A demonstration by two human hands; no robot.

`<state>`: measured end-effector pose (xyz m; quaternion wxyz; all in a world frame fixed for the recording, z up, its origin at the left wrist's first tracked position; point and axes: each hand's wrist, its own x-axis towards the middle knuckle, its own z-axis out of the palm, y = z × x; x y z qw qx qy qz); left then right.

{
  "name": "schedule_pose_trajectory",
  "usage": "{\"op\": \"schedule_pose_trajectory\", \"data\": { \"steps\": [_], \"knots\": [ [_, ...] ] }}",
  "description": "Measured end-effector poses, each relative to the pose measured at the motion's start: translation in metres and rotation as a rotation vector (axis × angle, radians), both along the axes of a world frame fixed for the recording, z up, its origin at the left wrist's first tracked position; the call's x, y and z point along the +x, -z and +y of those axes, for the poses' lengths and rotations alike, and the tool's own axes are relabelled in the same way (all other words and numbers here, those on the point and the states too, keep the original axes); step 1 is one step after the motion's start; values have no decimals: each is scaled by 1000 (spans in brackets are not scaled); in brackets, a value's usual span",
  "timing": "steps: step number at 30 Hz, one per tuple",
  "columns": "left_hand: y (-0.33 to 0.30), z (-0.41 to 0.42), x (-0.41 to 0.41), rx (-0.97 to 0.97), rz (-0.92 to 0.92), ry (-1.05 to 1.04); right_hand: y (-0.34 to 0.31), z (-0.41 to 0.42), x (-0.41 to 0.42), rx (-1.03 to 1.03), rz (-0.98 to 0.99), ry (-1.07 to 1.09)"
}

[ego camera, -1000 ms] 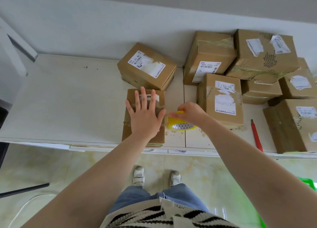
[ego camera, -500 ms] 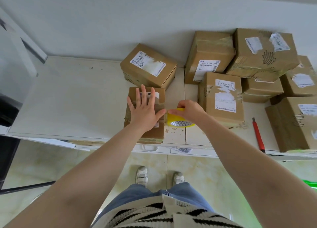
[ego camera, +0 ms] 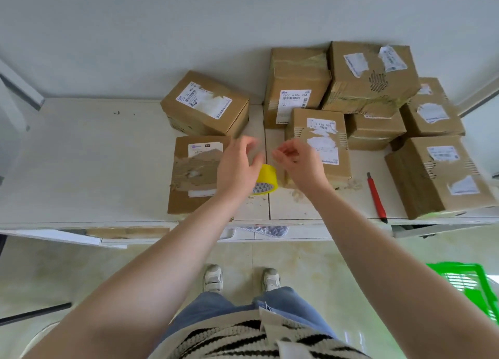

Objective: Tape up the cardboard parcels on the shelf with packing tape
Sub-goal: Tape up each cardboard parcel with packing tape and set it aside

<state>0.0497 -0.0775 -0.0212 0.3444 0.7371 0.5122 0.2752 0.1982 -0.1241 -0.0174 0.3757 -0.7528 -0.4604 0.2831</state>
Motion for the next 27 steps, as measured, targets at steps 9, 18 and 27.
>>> {"op": "schedule_pose_trajectory", "data": {
  "steps": [9,18,27],
  "knots": [
    [5,-86,131,-598,-266,339,34,-110,102,19,161,667],
    [42,-113,198,-861,-167,196,98,-138,179,-351,-93,585],
    [49,-109,202,-909,-157,125,117,-129,192,-451,-190,498]
  ]
}}
